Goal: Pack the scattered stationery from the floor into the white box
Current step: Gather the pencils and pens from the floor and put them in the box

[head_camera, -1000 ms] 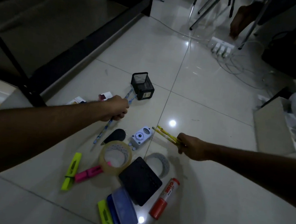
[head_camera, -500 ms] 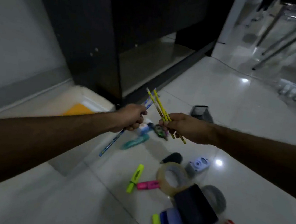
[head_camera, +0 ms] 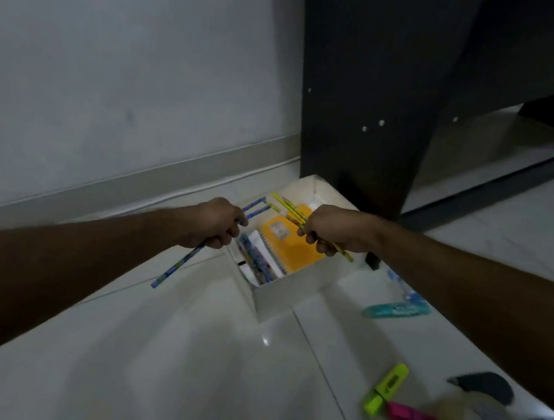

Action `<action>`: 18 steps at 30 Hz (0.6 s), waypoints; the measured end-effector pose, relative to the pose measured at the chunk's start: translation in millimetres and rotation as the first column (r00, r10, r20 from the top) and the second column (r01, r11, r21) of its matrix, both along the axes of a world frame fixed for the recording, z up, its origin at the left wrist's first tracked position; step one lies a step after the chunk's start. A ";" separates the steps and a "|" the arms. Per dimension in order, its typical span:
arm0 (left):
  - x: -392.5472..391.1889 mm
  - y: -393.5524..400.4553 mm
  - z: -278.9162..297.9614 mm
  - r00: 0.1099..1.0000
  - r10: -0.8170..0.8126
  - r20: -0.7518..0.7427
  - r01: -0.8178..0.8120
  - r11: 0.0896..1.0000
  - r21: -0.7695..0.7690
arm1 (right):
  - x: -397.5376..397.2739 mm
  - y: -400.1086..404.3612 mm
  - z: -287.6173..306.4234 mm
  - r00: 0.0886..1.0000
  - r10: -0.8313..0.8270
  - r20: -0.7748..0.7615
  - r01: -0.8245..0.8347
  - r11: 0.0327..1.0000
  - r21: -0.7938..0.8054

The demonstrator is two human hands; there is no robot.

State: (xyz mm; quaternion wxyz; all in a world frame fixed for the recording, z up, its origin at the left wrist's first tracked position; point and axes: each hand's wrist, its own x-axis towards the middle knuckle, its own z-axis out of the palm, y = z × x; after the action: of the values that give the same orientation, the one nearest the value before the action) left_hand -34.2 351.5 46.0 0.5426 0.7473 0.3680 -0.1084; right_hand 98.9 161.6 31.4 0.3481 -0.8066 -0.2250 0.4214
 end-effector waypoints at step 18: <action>29.2 9.6 -47.6 0.955 0.297 -0.009 -0.285 0.910 -0.300 | 7.5 94.5 -100.2 0.997 0.082 -0.011 -0.083 0.991 -0.107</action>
State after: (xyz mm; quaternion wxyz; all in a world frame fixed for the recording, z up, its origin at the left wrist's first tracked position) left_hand -5.0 361.1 -1.6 0.6658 0.5956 0.4444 -0.0667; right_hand 106.4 256.1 -68.8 0.2875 -0.8126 -0.2341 0.4497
